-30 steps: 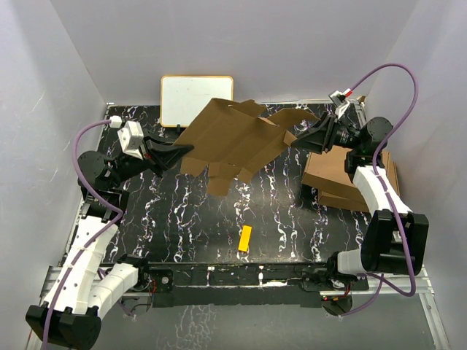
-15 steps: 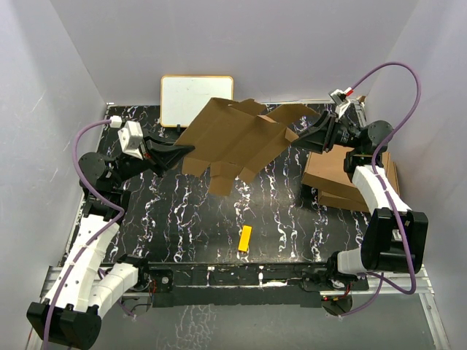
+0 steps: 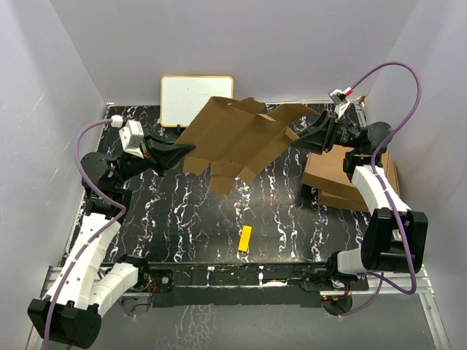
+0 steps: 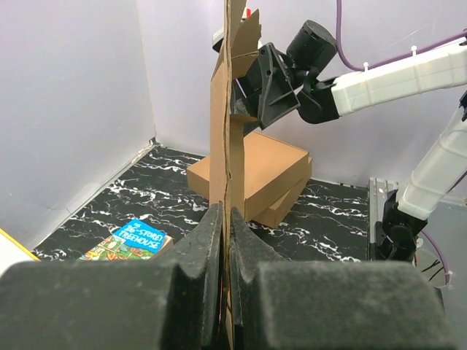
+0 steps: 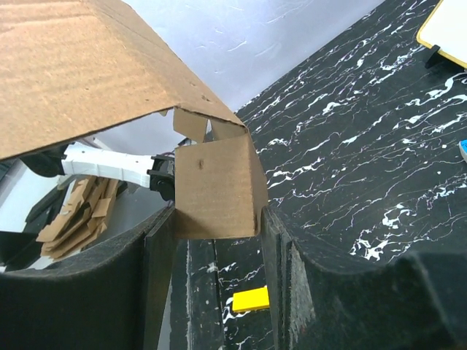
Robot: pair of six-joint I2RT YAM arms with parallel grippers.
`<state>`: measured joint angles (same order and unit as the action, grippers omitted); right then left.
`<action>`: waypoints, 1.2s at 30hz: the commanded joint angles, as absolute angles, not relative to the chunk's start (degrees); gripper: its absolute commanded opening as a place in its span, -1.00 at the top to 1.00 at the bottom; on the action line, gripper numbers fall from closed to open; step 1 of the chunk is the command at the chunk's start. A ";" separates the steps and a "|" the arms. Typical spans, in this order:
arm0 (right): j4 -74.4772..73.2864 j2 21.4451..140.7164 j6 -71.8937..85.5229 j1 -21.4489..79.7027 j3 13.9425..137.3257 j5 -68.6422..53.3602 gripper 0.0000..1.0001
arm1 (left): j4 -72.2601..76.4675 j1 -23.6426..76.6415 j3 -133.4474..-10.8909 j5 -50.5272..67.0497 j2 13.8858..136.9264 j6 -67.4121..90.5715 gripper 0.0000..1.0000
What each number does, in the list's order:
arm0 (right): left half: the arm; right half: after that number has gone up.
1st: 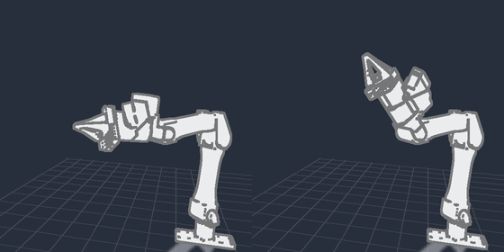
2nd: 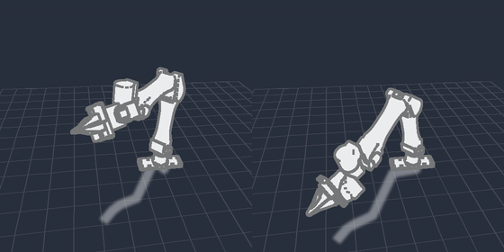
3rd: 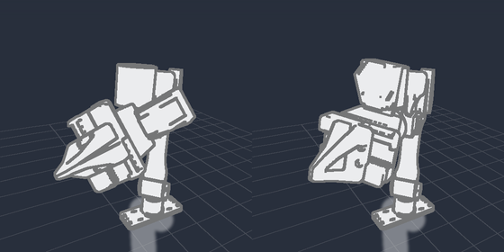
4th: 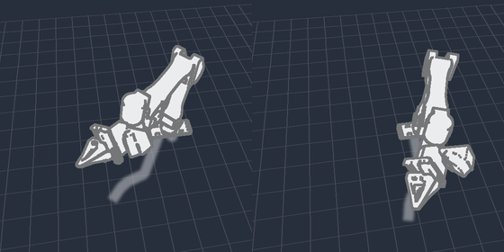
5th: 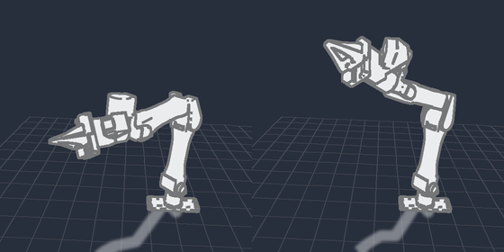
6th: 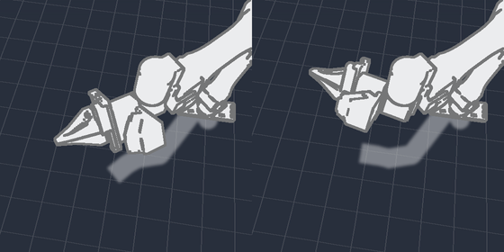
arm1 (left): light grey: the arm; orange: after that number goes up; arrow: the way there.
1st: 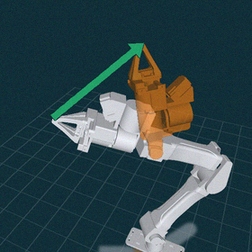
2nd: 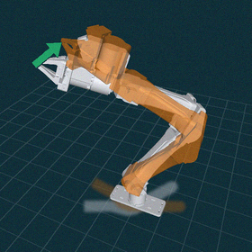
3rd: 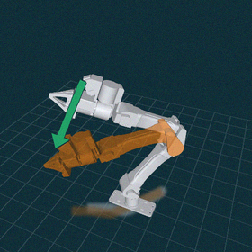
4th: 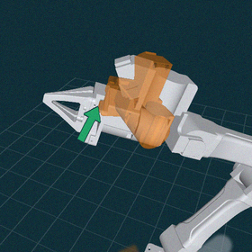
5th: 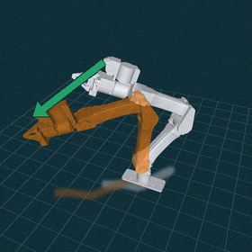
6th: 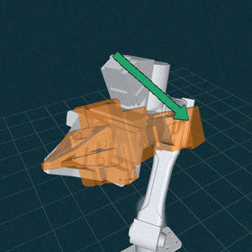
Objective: Fold the paper box
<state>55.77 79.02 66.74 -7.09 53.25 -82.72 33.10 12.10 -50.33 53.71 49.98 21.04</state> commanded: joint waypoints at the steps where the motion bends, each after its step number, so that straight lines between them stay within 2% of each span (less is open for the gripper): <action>1: 56.24 77.95 63.06 -6.89 54.49 -82.27 -0.12 | 36.11 11.90 -49.71 52.20 49.26 21.48 1.00; 8: 14.71 72.63 23.18 -8.64 57.53 -82.10 -0.50 | 31.90 11.82 -50.09 50.94 47.79 18.65 1.00; 10: 7.77 70.45 15.94 -10.18 57.22 -82.03 -0.61 | 31.21 11.86 -50.10 50.77 47.57 18.23 1.00; 15: 2.01 67.00 7.24 -15.05 56.15 -81.28 -0.65 | 31.20 11.85 -50.09 50.86 47.59 18.26 1.00; 18: 1.93 68.86 9.01 -18.26 58.37 -78.90 -0.59 | 31.32 11.83 -50.42 51.52 47.85 18.60 1.00; 20: 2.12 71.12 11.43 -18.88 60.66 -77.30 -0.41 | 31.32 11.80 -50.70 51.97 47.94 18.75 1.00; 24: 8.78 74.43 21.23 -18.76 62.60 -76.34 -0.24 | 32.04 11.84 -50.51 52.36 48.04 19.43 1.00; 30: 29.30 76.96 40.52 -16.83 61.22 -77.85 -0.21 | 33.16 11.85 -50.05 52.61 48.33 20.20 1.00; 36: 36.92 77.13 47.30 -14.82 60.54 -78.92 -0.21 | 33.40 11.85 -50.30 52.76 48.77 20.21 1.00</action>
